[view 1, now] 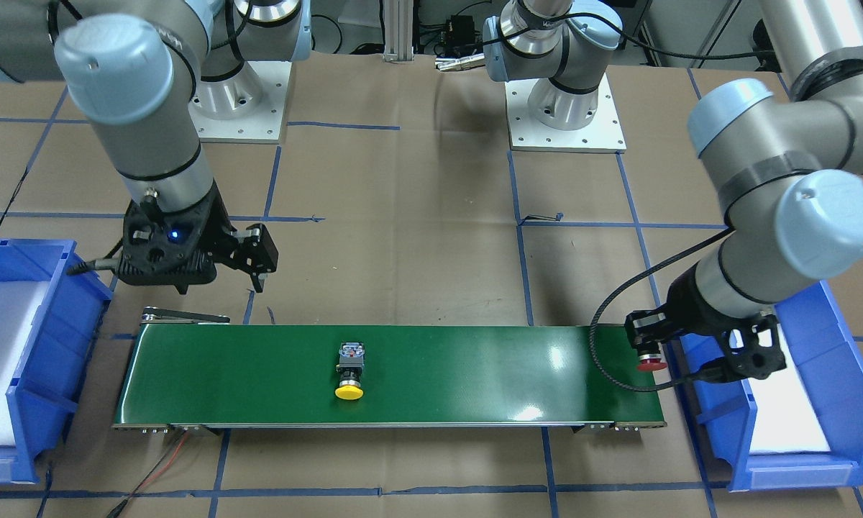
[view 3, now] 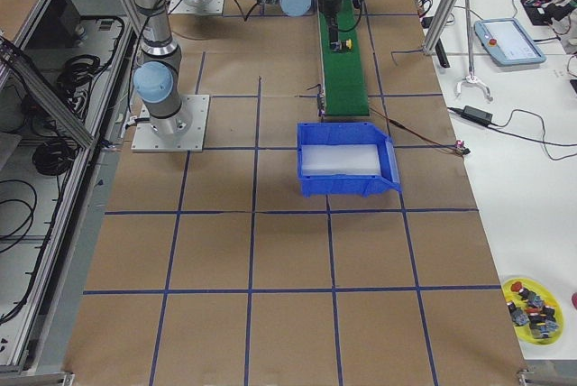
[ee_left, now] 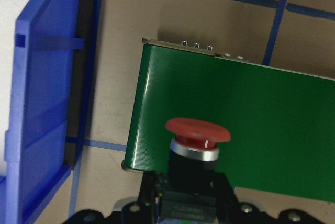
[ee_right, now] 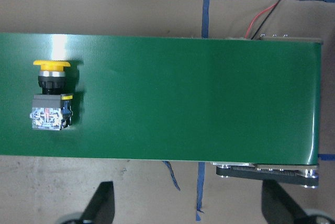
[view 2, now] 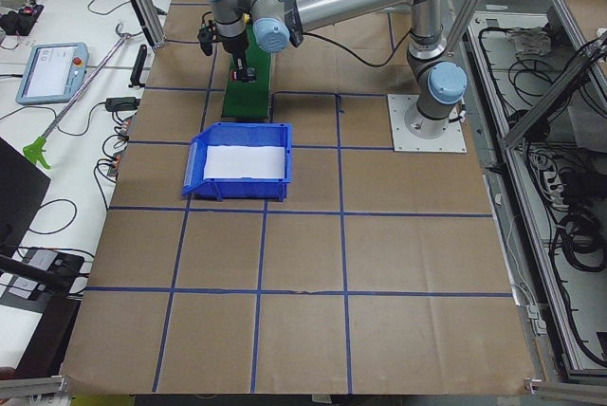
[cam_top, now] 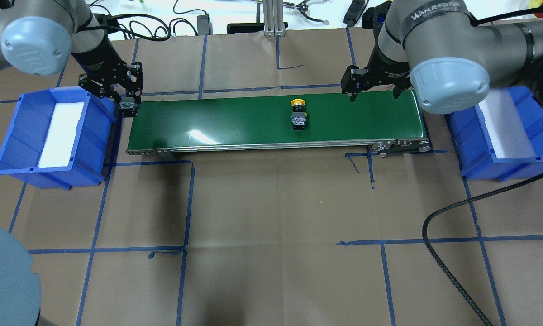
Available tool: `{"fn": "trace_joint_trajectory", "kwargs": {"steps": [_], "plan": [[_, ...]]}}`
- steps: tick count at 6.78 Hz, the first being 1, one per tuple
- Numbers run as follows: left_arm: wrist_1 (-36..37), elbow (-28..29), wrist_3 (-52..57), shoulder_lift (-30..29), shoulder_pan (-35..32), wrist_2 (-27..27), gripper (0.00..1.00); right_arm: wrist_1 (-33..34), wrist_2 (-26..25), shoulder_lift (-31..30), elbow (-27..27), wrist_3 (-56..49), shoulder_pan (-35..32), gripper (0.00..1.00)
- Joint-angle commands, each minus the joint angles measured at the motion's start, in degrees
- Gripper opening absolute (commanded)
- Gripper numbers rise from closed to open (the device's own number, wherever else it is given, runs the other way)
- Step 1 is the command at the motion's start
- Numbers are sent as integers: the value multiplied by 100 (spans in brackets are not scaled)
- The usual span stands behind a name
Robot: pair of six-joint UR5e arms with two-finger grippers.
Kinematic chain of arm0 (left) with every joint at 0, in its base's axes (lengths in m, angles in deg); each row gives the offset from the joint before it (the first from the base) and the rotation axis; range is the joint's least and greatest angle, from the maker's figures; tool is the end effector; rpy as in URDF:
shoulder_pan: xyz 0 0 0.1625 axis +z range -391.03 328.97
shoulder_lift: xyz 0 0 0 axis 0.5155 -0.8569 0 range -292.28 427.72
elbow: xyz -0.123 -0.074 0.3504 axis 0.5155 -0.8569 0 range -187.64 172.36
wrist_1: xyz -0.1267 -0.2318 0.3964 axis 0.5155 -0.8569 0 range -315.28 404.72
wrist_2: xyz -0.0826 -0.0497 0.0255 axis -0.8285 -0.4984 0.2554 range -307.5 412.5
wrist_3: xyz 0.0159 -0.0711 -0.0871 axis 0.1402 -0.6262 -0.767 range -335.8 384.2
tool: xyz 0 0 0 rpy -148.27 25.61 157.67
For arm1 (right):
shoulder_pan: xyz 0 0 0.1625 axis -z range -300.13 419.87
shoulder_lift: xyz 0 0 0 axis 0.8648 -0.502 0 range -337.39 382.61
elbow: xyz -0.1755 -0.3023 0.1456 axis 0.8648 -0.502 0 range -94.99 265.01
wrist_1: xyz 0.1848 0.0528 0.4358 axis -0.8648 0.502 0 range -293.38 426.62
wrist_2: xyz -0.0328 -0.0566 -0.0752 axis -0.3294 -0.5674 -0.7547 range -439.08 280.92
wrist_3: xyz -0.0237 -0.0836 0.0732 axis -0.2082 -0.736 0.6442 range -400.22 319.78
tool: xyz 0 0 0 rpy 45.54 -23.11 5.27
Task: Transport two buttons from left to right
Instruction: 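Lift the red button with left gripper while right gripper approaches yellow button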
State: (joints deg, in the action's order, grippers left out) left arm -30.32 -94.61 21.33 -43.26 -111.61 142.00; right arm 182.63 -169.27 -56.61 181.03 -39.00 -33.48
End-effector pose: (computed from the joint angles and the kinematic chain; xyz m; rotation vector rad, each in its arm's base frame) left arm -0.0238 -0.6773 0.2564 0.3353 -3.1110 -0.0807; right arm 0.1693 -0.6163 0.3062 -0.0573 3.1278 -0.2520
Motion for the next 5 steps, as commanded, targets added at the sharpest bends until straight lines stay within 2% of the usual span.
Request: {"fn": "trace_joint_trajectory", "kwargs": {"steps": [1,2,3,4,5], "plan": [[1353,-844,-231,-72,-115,-21,10,562,19,318,-4,-8,0,100],[1665,-1048,-231,-133,-116,-12,10,563,89,354,-4,18,-9,100],[1703,-1085,-231,-134,-133,-3,11,563,481,467,-4,227,0,100],[1703,-1094,-223,-134,-133,-12,18,589,502,573,4,221,0,100],[1703,-1120,-231,-134,-142,-30,86,598,485,757,-22,221,0,100]]}}
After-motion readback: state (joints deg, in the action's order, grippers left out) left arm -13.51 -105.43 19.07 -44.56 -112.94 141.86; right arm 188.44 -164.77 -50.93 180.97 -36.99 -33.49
